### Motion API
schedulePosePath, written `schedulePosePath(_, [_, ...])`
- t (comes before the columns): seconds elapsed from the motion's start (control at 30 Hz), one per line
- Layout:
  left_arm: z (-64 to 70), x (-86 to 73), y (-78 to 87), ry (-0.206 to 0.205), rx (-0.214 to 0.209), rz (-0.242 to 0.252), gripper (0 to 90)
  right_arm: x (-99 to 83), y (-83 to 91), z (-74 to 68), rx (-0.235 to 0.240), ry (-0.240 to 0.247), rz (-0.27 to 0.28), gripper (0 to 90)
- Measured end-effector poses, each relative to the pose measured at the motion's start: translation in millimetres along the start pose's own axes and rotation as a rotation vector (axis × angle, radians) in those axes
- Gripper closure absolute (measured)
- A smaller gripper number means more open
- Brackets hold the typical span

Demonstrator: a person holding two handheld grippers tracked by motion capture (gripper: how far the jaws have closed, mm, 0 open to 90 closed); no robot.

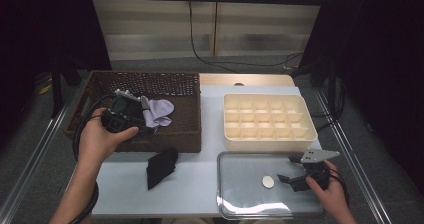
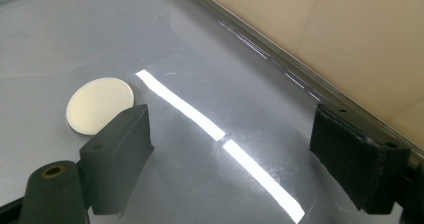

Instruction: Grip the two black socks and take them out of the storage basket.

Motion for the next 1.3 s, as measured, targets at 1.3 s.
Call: schedulePosePath(1.3, [-138.3, -1.6, -42.3, 0.25, 0.248, 0.043, 29.3, 0.0, 0.0, -0.1, 0.0, 0.0, 0.0, 16.2])
Point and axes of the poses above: each handheld gripper's, and its own axes: y roughly backward along the jaws, x roughly out of its top, z roughly to its right, the point moved 10 cm from there along -y, roughly forward along the jaws, and after that the axes turned 2 degrees about y, right-handed, at the moved point
